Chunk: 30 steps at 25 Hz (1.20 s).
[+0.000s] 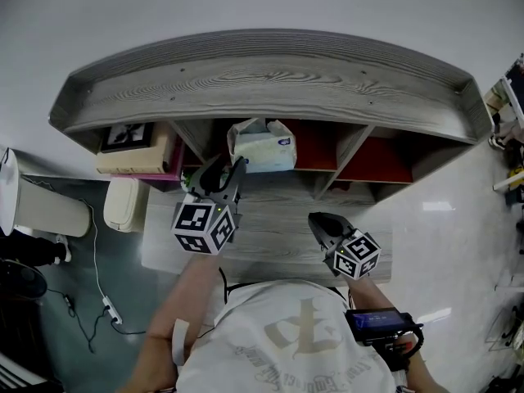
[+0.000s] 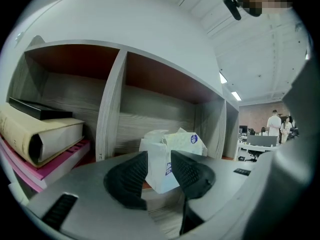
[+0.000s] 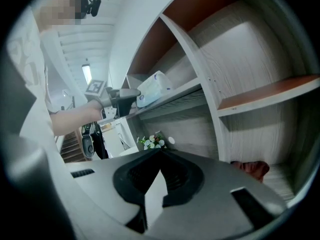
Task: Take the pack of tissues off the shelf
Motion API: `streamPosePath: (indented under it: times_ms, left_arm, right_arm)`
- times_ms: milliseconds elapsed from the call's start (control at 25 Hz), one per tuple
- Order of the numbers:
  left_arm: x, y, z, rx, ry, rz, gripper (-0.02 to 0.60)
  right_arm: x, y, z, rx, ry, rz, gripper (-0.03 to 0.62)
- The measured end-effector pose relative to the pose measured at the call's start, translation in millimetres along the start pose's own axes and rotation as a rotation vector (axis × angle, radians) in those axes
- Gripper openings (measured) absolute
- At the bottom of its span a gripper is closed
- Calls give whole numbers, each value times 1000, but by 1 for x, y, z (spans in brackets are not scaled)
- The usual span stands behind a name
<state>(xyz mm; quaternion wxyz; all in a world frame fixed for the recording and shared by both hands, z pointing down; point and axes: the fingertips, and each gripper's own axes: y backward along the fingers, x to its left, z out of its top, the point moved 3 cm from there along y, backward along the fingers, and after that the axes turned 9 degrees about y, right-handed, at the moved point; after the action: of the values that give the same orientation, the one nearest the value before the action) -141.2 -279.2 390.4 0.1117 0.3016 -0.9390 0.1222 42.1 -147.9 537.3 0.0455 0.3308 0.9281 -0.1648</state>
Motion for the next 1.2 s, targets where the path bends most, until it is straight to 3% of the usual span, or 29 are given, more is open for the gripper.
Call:
streamPosePath:
  times_ms: [400, 1200]
  left_arm:
    - [-1, 3, 2, -25, -7, -28, 52]
    - [0, 41, 11, -108, -27, -105, 34]
  right_arm:
    - [4, 4, -2, -9, -5, -34, 5]
    - [36, 8, -8, -30, 5, -72, 5]
